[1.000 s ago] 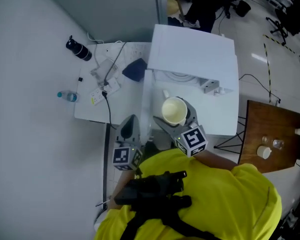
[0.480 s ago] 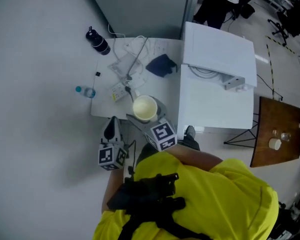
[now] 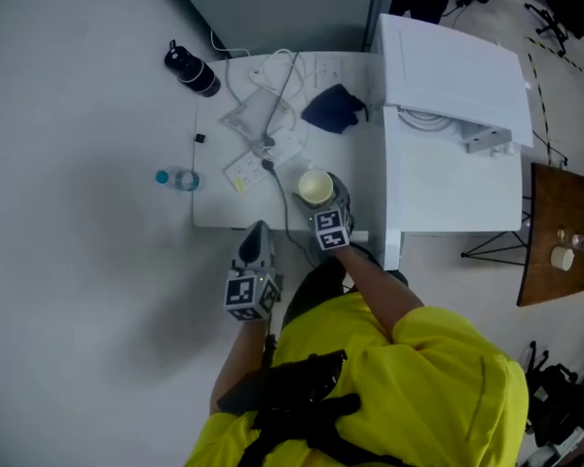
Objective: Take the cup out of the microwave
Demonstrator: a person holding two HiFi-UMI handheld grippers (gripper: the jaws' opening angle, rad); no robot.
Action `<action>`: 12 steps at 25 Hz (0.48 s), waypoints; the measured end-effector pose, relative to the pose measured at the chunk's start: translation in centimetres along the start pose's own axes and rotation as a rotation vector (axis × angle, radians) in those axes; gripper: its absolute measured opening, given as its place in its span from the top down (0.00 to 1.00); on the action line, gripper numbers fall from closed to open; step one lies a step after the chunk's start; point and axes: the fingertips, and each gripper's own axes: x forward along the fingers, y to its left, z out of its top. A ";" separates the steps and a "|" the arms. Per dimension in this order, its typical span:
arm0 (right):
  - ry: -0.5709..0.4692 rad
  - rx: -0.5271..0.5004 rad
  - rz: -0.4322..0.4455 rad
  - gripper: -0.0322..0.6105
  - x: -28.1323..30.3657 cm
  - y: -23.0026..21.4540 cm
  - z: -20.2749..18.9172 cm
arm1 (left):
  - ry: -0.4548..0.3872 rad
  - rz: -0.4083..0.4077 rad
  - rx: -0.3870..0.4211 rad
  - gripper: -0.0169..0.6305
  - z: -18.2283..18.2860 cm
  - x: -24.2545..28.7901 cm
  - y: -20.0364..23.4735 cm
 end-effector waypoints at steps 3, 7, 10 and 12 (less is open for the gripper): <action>-0.005 -0.009 -0.020 0.23 2.0 -1.0 -1.0 | -0.013 -0.057 -0.087 0.97 -1.4 0.9 0.3; -0.003 0.011 -0.064 0.23 3.8 -2.1 -1.8 | 0.006 -0.105 -0.091 0.97 -2.4 0.1 0.3; 0.008 -0.004 -0.093 0.22 4.0 -2.7 -2.3 | 0.025 -0.090 -0.094 0.97 -2.9 -0.5 1.0; 0.015 -0.022 -0.097 0.22 4.1 -2.6 -2.6 | 0.029 -0.084 -0.090 0.97 -2.7 -0.7 1.6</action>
